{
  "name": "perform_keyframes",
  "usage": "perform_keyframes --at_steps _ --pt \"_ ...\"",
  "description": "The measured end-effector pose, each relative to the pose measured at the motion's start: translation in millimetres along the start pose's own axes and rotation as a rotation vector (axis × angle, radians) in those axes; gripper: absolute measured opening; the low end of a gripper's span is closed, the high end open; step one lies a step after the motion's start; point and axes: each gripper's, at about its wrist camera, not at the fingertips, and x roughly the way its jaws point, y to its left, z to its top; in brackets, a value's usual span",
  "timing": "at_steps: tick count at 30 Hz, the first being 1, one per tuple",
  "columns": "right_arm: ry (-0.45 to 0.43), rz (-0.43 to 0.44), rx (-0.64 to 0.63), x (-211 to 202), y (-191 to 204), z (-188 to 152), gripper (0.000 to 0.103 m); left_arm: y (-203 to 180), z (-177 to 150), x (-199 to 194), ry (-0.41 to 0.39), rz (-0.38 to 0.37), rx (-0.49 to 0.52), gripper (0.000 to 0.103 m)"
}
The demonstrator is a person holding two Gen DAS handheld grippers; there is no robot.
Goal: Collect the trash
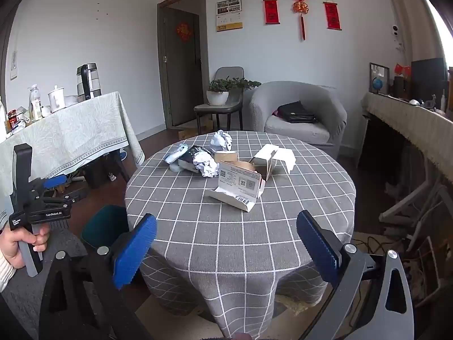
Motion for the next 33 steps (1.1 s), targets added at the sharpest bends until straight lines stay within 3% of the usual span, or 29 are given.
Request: perform_keyframes --at_steps 33 --pt "0.002 0.004 0.008 -0.1 -2.5 2.5 0.100 -0.2 0.4 0.0 0.004 -0.002 -0.006 0.100"
